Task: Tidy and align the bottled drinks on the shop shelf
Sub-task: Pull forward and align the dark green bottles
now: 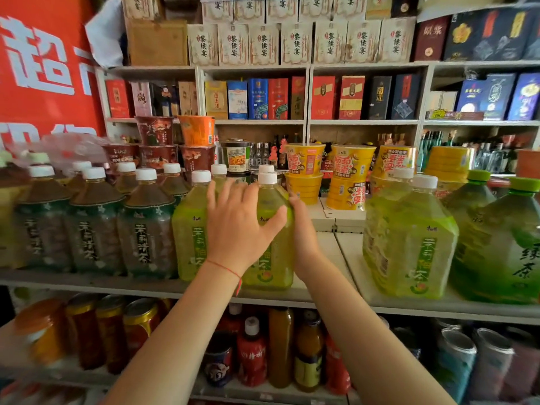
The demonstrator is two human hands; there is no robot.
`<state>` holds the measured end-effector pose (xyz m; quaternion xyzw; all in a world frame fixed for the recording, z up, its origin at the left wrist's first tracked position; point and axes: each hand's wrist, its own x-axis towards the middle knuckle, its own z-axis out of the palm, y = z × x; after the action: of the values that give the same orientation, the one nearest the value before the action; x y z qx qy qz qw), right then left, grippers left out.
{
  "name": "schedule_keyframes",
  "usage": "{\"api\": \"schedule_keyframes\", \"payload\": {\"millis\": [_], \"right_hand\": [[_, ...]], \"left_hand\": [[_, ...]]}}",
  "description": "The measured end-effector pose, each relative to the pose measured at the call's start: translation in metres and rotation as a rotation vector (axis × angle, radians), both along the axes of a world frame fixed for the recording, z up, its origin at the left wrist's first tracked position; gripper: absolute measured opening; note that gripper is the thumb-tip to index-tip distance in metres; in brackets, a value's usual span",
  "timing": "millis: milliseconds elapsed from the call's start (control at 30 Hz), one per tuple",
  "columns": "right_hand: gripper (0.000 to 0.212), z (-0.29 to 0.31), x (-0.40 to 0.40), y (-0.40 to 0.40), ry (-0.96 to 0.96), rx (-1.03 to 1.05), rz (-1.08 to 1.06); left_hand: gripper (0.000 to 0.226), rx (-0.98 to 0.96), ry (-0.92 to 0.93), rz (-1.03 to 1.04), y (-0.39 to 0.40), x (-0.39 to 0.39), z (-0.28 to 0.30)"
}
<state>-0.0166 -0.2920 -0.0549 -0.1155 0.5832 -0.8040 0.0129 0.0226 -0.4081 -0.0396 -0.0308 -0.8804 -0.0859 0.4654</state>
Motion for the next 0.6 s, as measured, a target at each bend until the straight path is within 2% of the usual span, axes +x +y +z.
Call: {"api": "schedule_keyframes", "payload": {"millis": [33, 133, 267, 333, 400, 500, 600], "right_hand": [[0.049, -0.001, -0.001, -0.005, 0.016, 0.018, -0.032], [0.069, -0.004, -0.001, -0.020, 0.026, 0.023, -0.099], [0.086, -0.007, -0.006, -0.024, -0.019, 0.015, -0.077], [0.083, -0.003, 0.000, -0.021, -0.047, 0.045, -0.102], [0.068, 0.003, 0.010, -0.018, -0.026, 0.098, -0.107], [0.043, 0.021, 0.028, -0.003, 0.102, 0.245, -0.173], [0.046, 0.043, 0.052, 0.025, 0.355, 0.335, -0.338]], "left_hand": [[0.075, -0.001, 0.021, -0.001, -0.005, 0.000, -0.001], [0.075, -0.023, 0.043, 0.013, -0.016, 0.003, -0.005], [0.075, -0.017, 0.077, -0.012, -0.019, 0.004, -0.011], [0.068, 0.031, 0.120, -0.065, -0.017, 0.004, -0.014], [0.060, 0.105, 0.202, -0.139, -0.012, 0.007, -0.018], [0.051, 0.194, 0.349, -0.271, 0.007, 0.013, -0.017], [0.041, 0.189, 0.427, -0.381, 0.035, 0.014, -0.013]]}}
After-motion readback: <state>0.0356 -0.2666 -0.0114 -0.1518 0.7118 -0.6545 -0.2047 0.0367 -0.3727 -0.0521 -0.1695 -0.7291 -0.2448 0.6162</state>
